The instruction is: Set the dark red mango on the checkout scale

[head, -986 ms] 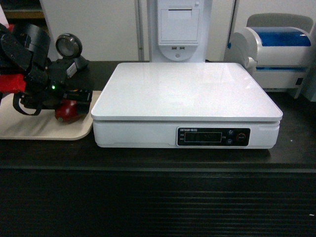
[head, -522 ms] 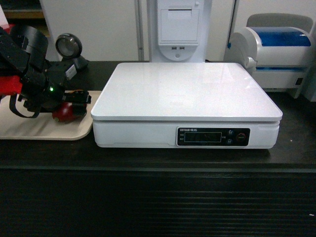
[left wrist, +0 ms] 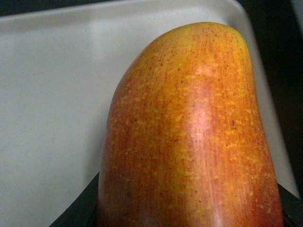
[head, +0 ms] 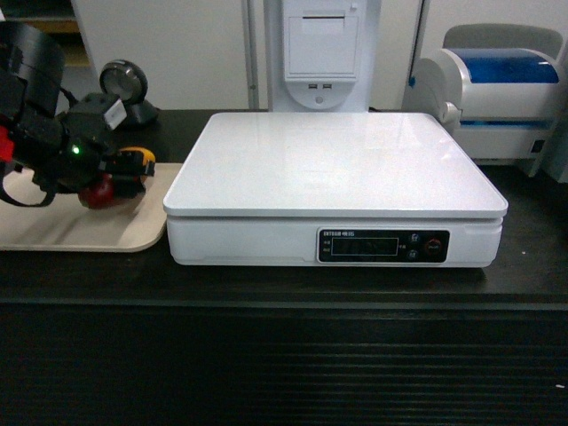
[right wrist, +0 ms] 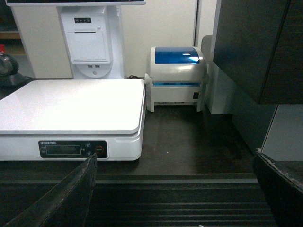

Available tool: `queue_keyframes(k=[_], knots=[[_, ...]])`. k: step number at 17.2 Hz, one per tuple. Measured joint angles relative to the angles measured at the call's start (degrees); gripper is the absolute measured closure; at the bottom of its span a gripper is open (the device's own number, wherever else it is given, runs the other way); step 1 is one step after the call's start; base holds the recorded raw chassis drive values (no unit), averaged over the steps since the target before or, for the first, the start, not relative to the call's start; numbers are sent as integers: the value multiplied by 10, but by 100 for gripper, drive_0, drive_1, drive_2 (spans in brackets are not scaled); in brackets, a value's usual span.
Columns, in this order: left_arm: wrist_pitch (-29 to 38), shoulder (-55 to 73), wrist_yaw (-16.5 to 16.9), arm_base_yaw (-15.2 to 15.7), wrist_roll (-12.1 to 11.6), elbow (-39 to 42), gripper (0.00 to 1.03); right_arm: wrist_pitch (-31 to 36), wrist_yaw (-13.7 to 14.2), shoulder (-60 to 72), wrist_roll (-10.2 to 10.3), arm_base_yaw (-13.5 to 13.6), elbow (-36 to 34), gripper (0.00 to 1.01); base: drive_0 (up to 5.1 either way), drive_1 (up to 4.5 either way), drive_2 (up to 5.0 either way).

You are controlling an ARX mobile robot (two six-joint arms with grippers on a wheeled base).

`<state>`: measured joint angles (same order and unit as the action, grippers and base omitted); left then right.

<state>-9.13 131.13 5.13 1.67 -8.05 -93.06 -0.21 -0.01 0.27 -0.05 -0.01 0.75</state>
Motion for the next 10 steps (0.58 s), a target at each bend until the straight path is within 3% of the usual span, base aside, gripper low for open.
queue_keyframes(k=[5,7,10], knots=[[74,-107,32,-7,1,76,44,0,0,0,0,0,0,3,0,0,0],[145,-196,86,-34,16,153,44,0,0,0,0,0,0,3,0,0,0],[192,-308,179,-124,61,244,44,0,0,0,0,0,0,3,0,0,0]])
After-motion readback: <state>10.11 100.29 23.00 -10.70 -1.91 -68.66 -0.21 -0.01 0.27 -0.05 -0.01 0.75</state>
